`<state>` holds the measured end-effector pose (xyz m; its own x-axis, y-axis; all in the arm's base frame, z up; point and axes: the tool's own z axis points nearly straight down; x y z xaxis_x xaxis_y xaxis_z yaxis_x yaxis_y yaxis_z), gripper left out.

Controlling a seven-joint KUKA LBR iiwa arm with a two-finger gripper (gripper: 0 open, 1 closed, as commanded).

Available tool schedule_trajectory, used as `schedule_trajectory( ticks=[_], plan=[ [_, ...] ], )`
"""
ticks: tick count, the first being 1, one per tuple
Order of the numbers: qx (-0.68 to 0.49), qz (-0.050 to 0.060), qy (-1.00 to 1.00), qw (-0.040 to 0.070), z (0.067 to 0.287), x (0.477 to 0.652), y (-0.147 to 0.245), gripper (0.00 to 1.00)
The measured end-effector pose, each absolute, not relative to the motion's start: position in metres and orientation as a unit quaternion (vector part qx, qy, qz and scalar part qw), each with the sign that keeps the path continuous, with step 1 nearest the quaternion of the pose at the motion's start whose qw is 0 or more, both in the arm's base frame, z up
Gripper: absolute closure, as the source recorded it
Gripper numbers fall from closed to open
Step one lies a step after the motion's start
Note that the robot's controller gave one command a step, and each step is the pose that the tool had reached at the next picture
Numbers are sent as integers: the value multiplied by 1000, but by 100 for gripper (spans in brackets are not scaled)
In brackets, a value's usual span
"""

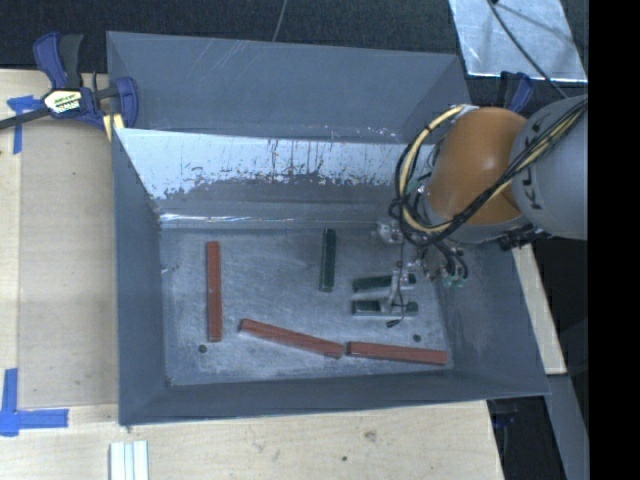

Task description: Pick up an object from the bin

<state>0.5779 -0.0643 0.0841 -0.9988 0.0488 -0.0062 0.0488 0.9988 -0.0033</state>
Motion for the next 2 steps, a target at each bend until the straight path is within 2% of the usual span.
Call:
schedule_trajectory(
  ticks=[1, 2],
  plan=[
    [83, 2, 997, 3, 76, 567, -120, 100],
    [83, 2, 997, 3, 76, 567, -120, 100]
  ],
)
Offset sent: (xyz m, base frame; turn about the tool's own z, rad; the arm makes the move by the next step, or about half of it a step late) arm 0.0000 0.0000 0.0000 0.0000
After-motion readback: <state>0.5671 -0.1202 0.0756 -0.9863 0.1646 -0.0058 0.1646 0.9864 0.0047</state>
